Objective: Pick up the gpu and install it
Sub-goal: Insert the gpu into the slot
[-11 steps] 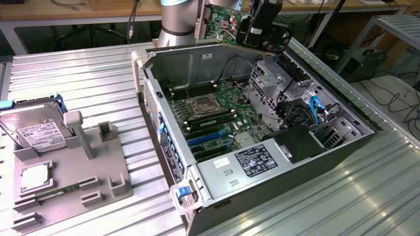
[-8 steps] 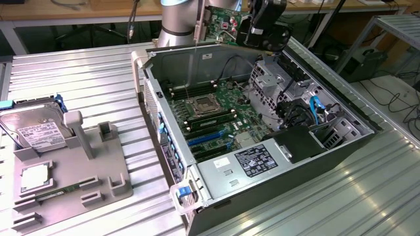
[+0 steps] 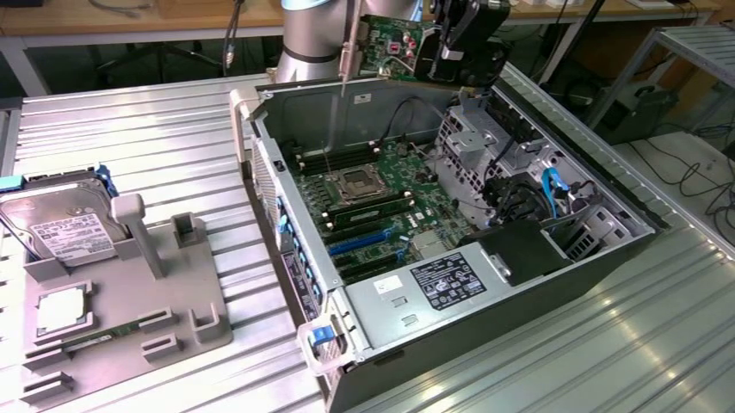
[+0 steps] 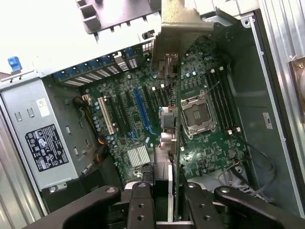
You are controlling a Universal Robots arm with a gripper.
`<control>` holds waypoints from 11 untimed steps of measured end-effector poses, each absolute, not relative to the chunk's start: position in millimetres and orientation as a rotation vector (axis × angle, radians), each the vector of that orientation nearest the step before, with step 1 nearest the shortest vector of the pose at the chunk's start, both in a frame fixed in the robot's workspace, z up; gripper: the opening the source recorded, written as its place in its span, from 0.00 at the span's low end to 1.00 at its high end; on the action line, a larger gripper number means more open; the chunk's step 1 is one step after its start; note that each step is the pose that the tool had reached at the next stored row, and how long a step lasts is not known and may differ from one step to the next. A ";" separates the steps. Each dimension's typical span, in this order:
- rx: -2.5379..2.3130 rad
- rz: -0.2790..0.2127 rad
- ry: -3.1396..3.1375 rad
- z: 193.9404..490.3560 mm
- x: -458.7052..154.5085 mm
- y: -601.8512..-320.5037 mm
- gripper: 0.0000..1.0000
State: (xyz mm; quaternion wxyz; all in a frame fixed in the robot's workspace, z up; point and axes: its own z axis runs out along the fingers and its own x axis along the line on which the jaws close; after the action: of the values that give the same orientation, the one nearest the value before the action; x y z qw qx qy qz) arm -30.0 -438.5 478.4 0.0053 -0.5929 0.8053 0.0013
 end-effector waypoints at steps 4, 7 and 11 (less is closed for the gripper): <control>-1.897 0.004 2.491 478.4 -30.0 -438.5 0.28; -1.923 0.004 2.471 478.4 -29.9 -438.5 0.28; -1.968 0.005 2.435 478.4 -29.9 -438.5 0.28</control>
State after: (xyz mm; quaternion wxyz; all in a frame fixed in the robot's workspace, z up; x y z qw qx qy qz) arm -29.9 -438.5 478.4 0.0052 -0.6287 0.7777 0.0015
